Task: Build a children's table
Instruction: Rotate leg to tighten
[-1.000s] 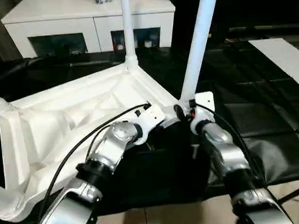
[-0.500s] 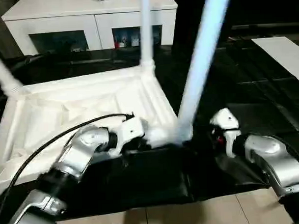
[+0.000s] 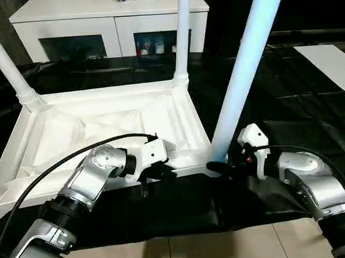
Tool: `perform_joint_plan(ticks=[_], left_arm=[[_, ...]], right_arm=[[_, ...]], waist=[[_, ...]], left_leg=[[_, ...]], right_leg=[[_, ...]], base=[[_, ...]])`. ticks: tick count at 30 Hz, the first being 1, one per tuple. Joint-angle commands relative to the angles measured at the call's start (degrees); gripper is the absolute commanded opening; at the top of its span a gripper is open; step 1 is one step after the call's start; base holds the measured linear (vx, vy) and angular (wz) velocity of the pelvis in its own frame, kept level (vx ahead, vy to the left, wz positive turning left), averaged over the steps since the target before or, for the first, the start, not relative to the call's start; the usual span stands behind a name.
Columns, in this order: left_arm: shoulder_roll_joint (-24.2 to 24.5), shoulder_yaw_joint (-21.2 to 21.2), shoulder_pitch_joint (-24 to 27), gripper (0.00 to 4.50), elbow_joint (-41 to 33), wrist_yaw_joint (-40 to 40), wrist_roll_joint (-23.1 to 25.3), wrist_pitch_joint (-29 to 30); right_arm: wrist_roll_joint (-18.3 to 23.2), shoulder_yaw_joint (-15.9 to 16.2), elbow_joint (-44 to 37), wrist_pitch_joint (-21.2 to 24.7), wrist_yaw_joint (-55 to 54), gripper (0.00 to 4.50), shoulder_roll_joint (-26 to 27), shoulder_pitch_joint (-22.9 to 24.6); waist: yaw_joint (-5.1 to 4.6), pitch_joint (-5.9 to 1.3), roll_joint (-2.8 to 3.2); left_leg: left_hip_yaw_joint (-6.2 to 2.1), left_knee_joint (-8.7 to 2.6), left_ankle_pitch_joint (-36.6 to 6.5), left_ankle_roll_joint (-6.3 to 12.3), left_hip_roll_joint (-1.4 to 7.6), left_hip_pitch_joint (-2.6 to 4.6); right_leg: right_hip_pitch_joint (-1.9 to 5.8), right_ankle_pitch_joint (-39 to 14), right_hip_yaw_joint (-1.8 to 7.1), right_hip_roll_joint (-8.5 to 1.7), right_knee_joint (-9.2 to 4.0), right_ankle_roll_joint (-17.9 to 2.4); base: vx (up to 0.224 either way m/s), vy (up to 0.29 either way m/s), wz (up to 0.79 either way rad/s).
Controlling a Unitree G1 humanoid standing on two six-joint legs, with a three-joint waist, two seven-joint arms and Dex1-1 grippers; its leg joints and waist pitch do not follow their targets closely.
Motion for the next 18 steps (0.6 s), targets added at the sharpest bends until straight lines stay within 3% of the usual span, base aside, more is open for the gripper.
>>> perform_joint_plan(ticks=[1, 6, 13, 14, 17, 18], left_arm=[[-0.1, 0.1, -1.2, 0.0, -1.6, -1.4, -0.8, -1.7], [0.2, 0.1, -1.1, 0.0, -1.6, -1.5, -0.7, -1.7], [0.6, 0.0, -0.9, 0.0, -1.5, -1.3, -0.3, -1.6], [0.3, 0.1, -1.0, 0.0, -1.1, -0.2, 0.2, -1.3], [-2.5, 1.0, -2.3, 0.0, 2.7, 7.6, 2.8, 0.6], [-3.9, 1.6, -2.8, 0.0, 4.0, 10.4, 3.1, 1.3]], right_arm=[[-0.3, -0.8, 1.0, -0.5, -0.6, 3.19, -0.4, -1.4], [-0.2, -1.0, 1.8, -1.1, -0.3, 2.82, 0.0, -1.6], [-1.7, -1.3, 3.4, -1.0, -3.1, 2.74, 0.9, -1.5], [-2.6, -1.6, 4.6, -0.7, -5.9, 2.74, 1.7, -1.9], [-5.2, -5.3, 10.9, -0.2, -22.0, 2.73, 7.1, -4.7], [-5.7, -6.6, 12.7, 0.4, -27.2, 2.72, 8.8, -5.6]], waist=[[0.01, -3.7, -0.75], [0.01, -3.81, -0.7], [-0.06, -3.77, -0.6], [-0.15, -3.79, -0.82], [-0.78, -3.64, -0.62], [-1.22, -3.64, -0.69]], left_leg=[[-0.7, -3.59, -7.3, 4.11, 1.52, 1.2], [-0.7, -3.5, -6.6, 4.32, 1.48, 1.18], [-0.73, -3.53, -7.0, 4.16, 1.48, 1.22], [-0.7, -3.51, -7.0, 4.12, 1.46, 1.18], [-0.74, -3.7, -7.9, 2.47, 1.28, 1.23], [-0.8, -3.89, -9.3, 0.92, 1.22, 1.35]], right_leg=[[2.65, -0.9, 2.21, -2.5, -3.8, -14.6], [2.71, 0.6, 2.2, -2.44, -3.61, -14.9], [2.65, -0.1, 2.15, -2.44, -3.65, -15.0], [2.71, -0.2, 2.15, -2.41, -3.66, -14.9], [2.44, -3.0, 2.12, -2.43, -3.93, -14.6], [2.4, -5.5, 2.12, -2.37, -4.18, -14.0]], base=[[0.0, 0.0, 0.0], [0.0, 0.0, 0.0], [0.0, 0.0, 0.0], [0.0, 0.0, 0.0], [0.0, 0.0, 0.0], [0.0, 0.0, 0.0]])
